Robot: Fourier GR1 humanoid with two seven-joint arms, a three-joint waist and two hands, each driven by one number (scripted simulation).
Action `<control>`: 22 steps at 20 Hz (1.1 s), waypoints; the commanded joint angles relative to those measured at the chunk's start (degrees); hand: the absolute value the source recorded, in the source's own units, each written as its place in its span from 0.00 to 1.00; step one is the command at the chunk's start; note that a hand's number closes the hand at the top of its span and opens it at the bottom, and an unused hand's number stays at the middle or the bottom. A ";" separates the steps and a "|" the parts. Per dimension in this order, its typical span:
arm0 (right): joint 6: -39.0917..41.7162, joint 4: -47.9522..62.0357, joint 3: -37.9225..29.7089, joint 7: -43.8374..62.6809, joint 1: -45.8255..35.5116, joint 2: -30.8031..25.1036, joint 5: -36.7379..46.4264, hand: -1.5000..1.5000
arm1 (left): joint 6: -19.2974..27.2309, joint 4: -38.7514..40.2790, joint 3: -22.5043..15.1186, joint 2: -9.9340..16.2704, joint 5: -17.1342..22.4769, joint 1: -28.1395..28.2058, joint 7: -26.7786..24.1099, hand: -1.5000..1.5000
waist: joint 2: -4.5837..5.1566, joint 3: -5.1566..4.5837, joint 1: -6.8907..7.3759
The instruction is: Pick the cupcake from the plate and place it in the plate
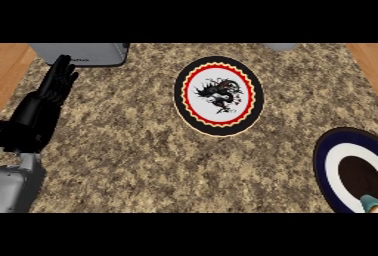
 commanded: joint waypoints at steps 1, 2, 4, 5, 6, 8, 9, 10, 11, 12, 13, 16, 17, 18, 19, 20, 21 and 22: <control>2.59 1.17 -2.26 6.44 -4.00 -2.63 3.15 0.00 | -1.80 -1.58 1.63 -0.03 0.59 1.09 1.10 0.50 | -0.04 -0.01 0.15; 0.10 5.12 -1.21 4.81 -4.64 0.15 4.37 0.00 | -0.85 -1.89 0.37 -0.33 -0.73 -2.20 4.12 0.50 | -0.05 0.02 -0.04; 1.14 4.61 -0.42 7.98 -8.12 0.20 6.49 0.00 | -3.10 -1.61 2.02 -0.24 -0.34 0.46 1.43 0.50 | -0.05 0.00 0.08; 1.85 7.99 -1.28 6.80 -9.91 -1.30 5.85 0.00 | -1.29 4.72 1.92 -1.94 -1.87 -4.93 0.70 0.50 | 0.02 0.01 -0.23; 1.96 5.40 -1.02 8.13 -9.50 -0.30 7.29 0.00 | -1.64 -2.61 2.16 -1.74 -0.87 -1.17 4.44 0.50 | -0.08 0.01 0.03; 3.84 6.80 -2.27 7.53 -10.10 -1.03 6.48 0.00 | -3.38 0.61 3.71 -1.59 -1.22 -1.55 2.08 0.50 | -0.06 0.00 -0.09; 2.44 8.37 -1.04 9.99 -12.99 -1.01 9.52 0.00 | -0.57 -2.28 0.02 -4.52 -4.31 1.56 1.23 0.50 | -0.06 0.01 0.11; 1.54 12.23 -0.94 5.36 -12.78 0.09 8.95 0.00 | -3.42 -2.05 3.38 -1.86 -1.80 -0.53 2.75 0.50 | -0.08 0.02 0.01; 1.31 14.02 -0.35 7.51 -16.24 -1.00 10.94 0.00 | -3.55 -1.56 2.71 -3.11 -2.32 2.52 -0.82 0.50 | -0.05 0.01 0.21; 2.68 12.54 -0.99 5.72 -13.56 -0.72 10.02 0.00 | -2.63 -0.38 2.76 -3.43 -3.49 -0.71 2.10 0.50 | -0.06 0.01 -0.09; 4.53 12.32 -0.95 8.91 -16.02 -2.45 10.44 0.00 | -5.22 0.07 4.70 -2.16 -1.17 2.04 -1.40 0.50 | -0.04 0.00 0.15; 3.26 15.17 -1.24 8.74 -17.51 -1.87 11.75 0.00 | -3.91 -2.43 3.60 -2.20 -2.57 -1.61 3.64 0.50 | -0.06 0.02 0.11; 2.19 18.62 -1.71 7.73 -18.22 -2.15 12.67 0.00 | -4.06 -2.84 3.28 -2.93 -2.10 -0.55 4.04 0.50 | -0.06 0.04 0.19; 0.75 19.65 -1.57 9.10 -20.70 -1.45 13.48 0.00 | -3.38 -0.45 3.46 -3.54 -3.26 -0.65 1.38 0.50 | 0.00 0.03 0.20; 2.30 16.78 -1.00 11.76 -19.71 -0.75 13.63 0.00 | -1.42 -1.80 1.85 -5.34 -4.32 -1.44 3.04 0.50 | -0.02 0.02 0.11; 0.55 17.35 -0.27 11.39 -19.16 0.07 15.99 0.00 | -3.99 0.27 3.07 -4.08 -2.98 -0.19 1.40 0.50 | 0.02 0.01 0.10; 0.46 21.86 -1.98 10.23 -21.73 -1.19 14.37 0.00 | -4.75 -2.57 4.68 -2.02 -1.24 -1.27 4.85 0.50 | -0.04 0.07 0.51; 0.24 23.84 -3.85 10.69 -23.90 -3.23 14.20 0.00 | -5.55 0.60 4.52 -2.87 -1.65 0.06 0.87 0.50 | 0.06 0.05 0.39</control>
